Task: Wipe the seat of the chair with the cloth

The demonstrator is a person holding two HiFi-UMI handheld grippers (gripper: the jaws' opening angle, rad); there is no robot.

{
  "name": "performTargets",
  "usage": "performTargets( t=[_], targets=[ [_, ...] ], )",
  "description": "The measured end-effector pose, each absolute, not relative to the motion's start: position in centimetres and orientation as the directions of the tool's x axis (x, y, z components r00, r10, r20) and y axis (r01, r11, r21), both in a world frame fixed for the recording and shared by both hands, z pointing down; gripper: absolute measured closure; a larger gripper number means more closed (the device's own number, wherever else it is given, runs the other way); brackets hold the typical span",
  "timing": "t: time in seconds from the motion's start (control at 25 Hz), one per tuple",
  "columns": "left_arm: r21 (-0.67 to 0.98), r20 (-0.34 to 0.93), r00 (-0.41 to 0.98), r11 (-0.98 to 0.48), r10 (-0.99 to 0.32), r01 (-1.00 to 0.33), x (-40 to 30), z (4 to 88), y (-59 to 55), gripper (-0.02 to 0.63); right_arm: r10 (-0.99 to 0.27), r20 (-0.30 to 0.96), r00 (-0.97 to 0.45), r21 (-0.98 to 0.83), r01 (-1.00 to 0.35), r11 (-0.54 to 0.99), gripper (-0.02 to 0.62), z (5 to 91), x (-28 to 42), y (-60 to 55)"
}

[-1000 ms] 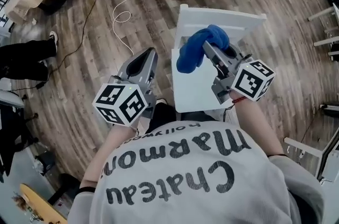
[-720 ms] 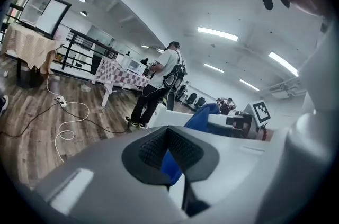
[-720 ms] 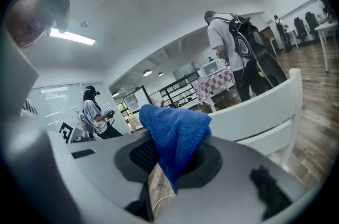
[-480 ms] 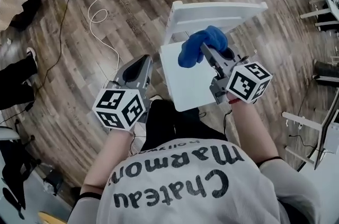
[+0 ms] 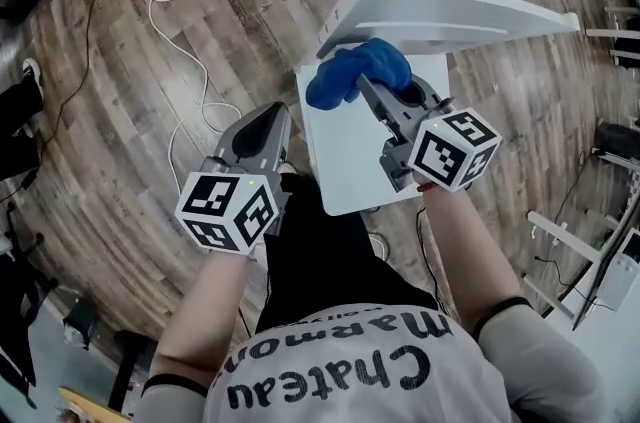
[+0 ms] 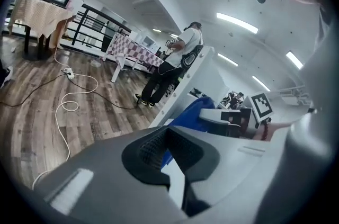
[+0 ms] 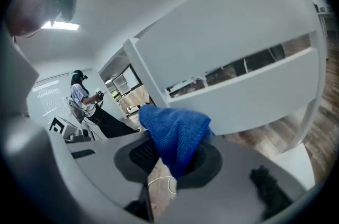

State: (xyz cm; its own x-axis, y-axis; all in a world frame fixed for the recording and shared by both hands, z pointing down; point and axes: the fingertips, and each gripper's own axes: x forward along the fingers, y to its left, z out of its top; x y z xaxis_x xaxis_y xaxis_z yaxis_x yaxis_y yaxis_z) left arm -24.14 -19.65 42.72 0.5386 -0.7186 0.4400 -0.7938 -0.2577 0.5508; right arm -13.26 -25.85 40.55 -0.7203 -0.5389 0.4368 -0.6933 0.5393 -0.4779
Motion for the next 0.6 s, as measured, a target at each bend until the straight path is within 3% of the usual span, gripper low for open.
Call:
performTargets(
  t=[0.36,0.6],
  targets=[
    [0.572,0.478,0.489,-0.164,-0.730,-0.804,-22.8,50.7,-19.7,0.597,-0.449,0.483,-0.752,-0.534,-0.659,0.530,0.515,50.9,-14.3,-25.9],
    [0.569,0.485,0.484,-0.157,-0.729,-0.807,-22.4,53.5,-19.9,0.597,-0.400,0.578,-0.712,-0.442,-0.684,0.580,0.512,56.3,-14.9,-25.7]
  ],
)
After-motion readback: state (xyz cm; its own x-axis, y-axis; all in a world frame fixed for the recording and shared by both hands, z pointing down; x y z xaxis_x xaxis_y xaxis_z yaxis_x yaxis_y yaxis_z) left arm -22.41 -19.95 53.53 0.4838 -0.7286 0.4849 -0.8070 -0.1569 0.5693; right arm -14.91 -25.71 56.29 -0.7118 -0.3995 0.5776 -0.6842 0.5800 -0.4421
